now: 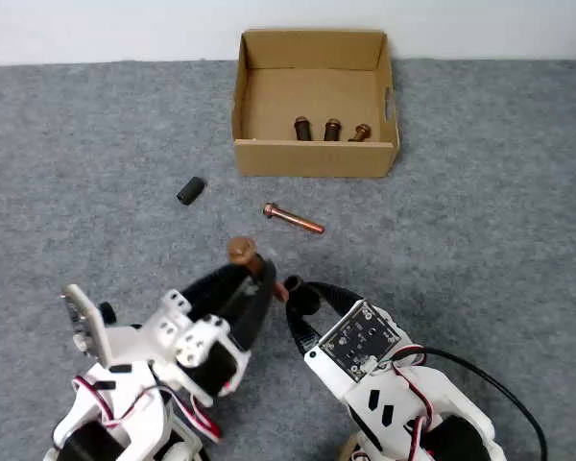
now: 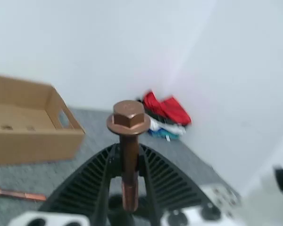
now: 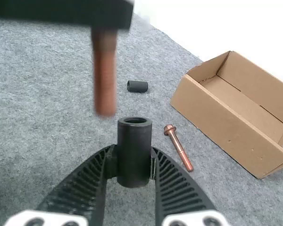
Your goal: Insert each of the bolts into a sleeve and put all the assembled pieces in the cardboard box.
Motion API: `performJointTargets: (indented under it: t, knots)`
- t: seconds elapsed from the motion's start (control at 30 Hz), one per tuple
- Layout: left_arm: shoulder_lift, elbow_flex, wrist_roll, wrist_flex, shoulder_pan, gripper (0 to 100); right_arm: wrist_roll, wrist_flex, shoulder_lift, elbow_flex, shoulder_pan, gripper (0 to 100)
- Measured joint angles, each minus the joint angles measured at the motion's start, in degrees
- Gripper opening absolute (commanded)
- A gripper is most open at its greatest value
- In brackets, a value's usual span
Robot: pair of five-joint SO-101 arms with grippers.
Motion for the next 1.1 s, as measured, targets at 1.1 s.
performJointTargets:
  t: [1.1]
  knots:
    - [-0.44,3.96,-3.52,10.11,2.9,2,3.08,-4.13,0.26,0.26,-3.87,0.8]
